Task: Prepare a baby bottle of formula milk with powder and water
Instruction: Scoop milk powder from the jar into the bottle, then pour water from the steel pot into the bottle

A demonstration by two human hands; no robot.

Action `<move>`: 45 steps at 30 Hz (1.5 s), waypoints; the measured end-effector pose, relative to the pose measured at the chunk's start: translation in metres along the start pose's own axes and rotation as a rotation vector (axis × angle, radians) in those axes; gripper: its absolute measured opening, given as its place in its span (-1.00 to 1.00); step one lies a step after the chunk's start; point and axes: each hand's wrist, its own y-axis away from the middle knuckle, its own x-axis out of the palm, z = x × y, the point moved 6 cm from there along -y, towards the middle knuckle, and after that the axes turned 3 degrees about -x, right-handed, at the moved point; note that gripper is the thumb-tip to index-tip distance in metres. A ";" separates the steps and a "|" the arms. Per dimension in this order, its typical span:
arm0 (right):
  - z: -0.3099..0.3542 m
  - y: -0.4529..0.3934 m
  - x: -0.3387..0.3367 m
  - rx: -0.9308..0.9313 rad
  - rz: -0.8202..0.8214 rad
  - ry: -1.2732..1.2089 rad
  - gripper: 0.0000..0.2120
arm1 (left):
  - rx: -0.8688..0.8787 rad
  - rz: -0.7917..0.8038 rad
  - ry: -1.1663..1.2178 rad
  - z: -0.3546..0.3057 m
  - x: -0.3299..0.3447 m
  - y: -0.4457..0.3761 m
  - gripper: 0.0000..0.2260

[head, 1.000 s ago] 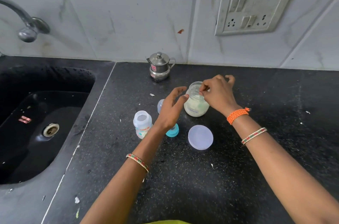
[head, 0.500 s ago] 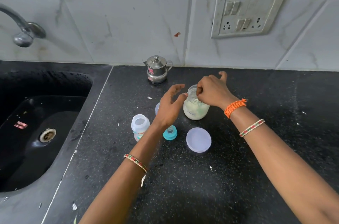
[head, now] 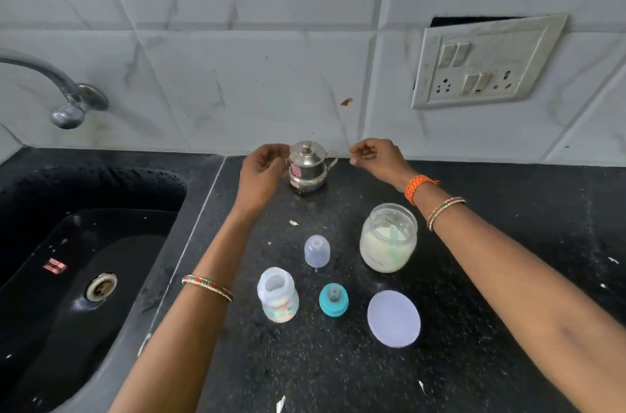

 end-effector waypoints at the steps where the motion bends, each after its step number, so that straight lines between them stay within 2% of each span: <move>1: -0.010 -0.010 0.011 0.042 0.066 -0.026 -0.69 | -0.020 -0.004 -0.008 0.007 -0.003 -0.005 -0.77; 3: -0.023 -0.027 0.028 0.082 0.139 -0.082 -0.65 | -0.052 -0.004 -0.010 0.023 -0.009 -0.013 -0.75; 7: -0.033 -0.051 0.043 0.083 0.101 -0.213 -0.81 | -0.099 0.010 -0.028 0.058 -0.019 -0.023 -0.76; 11: -0.034 -0.060 0.054 0.089 0.192 -0.145 -0.88 | -0.218 0.089 -0.098 0.096 -0.009 -0.028 -0.76; 13: -0.029 -0.059 0.054 0.082 0.162 -0.151 -0.88 | -0.293 0.164 -0.149 0.109 0.000 -0.028 -0.65; 16: -0.015 -0.049 0.047 0.081 0.071 -0.256 -0.92 | -0.337 0.262 -0.195 0.110 0.013 -0.024 -0.34; 18: 0.002 -0.038 0.039 0.052 0.070 -0.326 -0.93 | -0.286 0.318 -0.194 0.093 0.019 -0.020 -0.24; 19: 0.013 -0.031 0.034 0.026 0.084 -0.360 -0.92 | -0.233 0.322 -0.158 0.080 0.020 -0.019 -0.25; 22: 0.052 -0.005 0.018 -0.067 0.089 -0.461 -0.94 | -0.119 0.221 0.010 0.041 0.012 -0.010 -0.42; 24: 0.073 0.018 0.010 -0.140 -0.002 -0.508 -0.90 | -0.078 0.168 0.100 0.021 0.006 0.003 -0.47; 27: 0.091 0.053 0.015 -0.256 -0.114 -0.524 -0.88 | -0.020 0.134 0.144 0.001 0.002 0.028 -0.43; 30: 0.094 0.087 0.027 -0.234 -0.186 -0.717 -0.55 | 0.024 0.133 0.154 -0.015 0.002 0.056 -0.40; 35: 0.093 0.135 0.020 -0.275 -0.259 -0.854 -0.48 | 0.114 0.226 0.012 -0.020 -0.003 0.106 -0.36; 39: 0.085 0.157 0.017 -0.287 -0.207 -0.803 -0.53 | 0.140 0.192 -0.128 0.011 -0.026 0.148 -0.10; 43: 0.079 0.171 0.015 -0.272 -0.143 -0.670 -0.56 | -0.079 0.187 -0.079 0.087 -0.037 0.177 0.08; 45: 0.074 0.179 0.015 -0.264 -0.107 -0.624 -0.57 | -0.148 0.235 -0.055 0.113 -0.031 0.184 0.02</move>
